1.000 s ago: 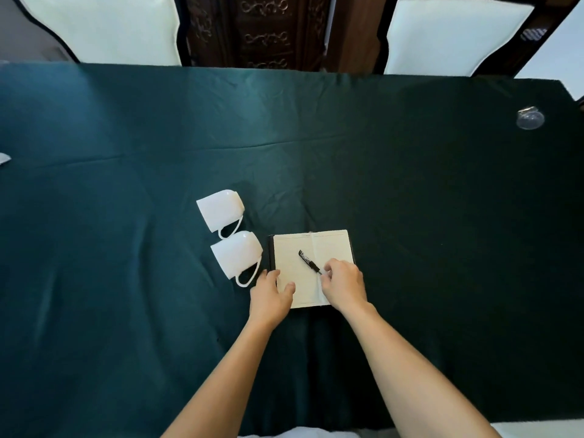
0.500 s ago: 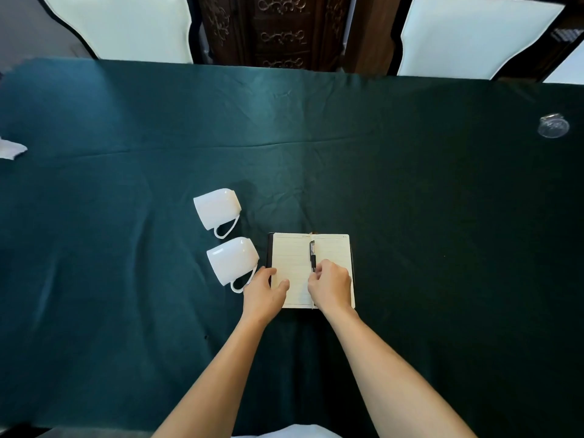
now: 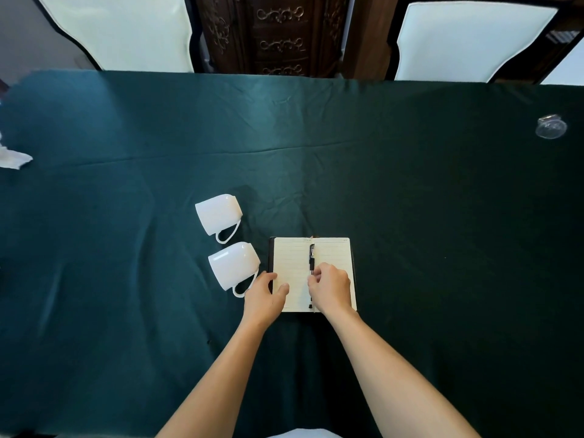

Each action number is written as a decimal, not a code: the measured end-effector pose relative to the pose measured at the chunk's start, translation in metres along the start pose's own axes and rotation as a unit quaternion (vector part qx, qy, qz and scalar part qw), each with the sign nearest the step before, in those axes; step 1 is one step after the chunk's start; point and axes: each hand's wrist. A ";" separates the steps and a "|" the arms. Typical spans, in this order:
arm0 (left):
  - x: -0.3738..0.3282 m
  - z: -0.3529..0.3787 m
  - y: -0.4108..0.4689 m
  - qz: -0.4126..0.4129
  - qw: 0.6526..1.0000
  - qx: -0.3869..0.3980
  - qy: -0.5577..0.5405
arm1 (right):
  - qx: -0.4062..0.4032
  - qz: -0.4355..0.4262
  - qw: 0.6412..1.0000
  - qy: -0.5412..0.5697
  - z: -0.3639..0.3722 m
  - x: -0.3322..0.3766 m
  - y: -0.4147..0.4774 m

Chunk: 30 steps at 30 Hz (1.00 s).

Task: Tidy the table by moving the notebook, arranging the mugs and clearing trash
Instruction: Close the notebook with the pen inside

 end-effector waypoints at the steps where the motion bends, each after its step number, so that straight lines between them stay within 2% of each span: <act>1: 0.000 0.000 0.000 0.001 1.000 0.000 0.001 | 0.002 -0.001 1.000 -0.001 -0.001 0.000 0.000; 6: -0.002 0.001 -0.002 0.007 1.000 -0.007 0.000 | 0.005 0.006 1.000 -0.007 -0.009 -0.004 0.001; 15: -0.002 0.001 -0.001 -0.002 1.000 -0.004 -0.022 | -0.036 0.059 0.997 0.022 -0.035 -0.037 0.011; 20: -0.002 0.003 -0.002 -0.012 0.999 -0.013 -0.037 | -0.058 0.052 0.997 0.004 -0.040 -0.038 0.014; 24: -0.008 0.003 -0.004 -0.041 0.995 -0.030 -0.088 | -0.028 0.088 0.996 0.000 -0.044 -0.042 0.017; 28: -0.020 0.004 -0.007 -0.029 0.980 -0.101 -0.167 | -0.033 0.116 0.991 0.056 -0.047 -0.046 0.019; 30: -0.027 0.007 -0.008 -0.024 0.970 -0.106 -0.218 | -0.046 0.169 0.974 0.145 -0.048 -0.049 0.023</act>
Point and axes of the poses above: each hand's wrist, its own y-axis towards the middle knuckle, its own z-axis out of the palm, x = y × z, and after that the axes turned 8 degrees about -x, right-handed
